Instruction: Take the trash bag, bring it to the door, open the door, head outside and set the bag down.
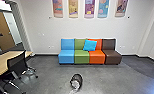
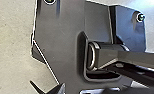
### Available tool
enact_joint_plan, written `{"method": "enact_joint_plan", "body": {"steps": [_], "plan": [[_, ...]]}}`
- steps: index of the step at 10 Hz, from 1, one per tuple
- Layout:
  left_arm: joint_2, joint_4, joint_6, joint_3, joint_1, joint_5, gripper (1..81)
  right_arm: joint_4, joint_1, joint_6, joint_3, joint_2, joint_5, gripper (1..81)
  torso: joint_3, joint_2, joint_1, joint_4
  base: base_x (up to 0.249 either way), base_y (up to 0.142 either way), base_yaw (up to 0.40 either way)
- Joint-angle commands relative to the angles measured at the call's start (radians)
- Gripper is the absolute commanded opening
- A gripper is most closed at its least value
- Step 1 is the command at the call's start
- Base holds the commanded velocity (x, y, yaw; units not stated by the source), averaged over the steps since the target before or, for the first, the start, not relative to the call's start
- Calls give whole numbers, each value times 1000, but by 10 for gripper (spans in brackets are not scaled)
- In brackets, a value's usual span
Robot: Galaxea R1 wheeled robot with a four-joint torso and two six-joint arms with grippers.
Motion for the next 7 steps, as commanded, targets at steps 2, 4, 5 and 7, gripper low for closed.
{"method": "enact_joint_plan", "body": {"steps": [2, 4, 5, 7], "plan": [[-4, -3, 3, 1, -33, 61, 811, 1, 31, -4, 5, -11, -56, 811, 0, 0, 0, 0, 100, 0, 0], [-6, -3, 3, 1, -33, 61, 811, 1, 31, -4, 3, -8, -56, 811, 0, 0, 0, 0, 100, 0, 0], [-4, -3, 3, 1, -32, 61, 811, 1, 31, -4, 2, -8, -56, 811, 0, 0, 0, 0, 100, 0, 0], [-4, -3, 3, 1, -32, 61, 811, 1, 29, -4, 2, -5, -56, 811, 0, 0, 0, 0, 100, 0, 0]]}}
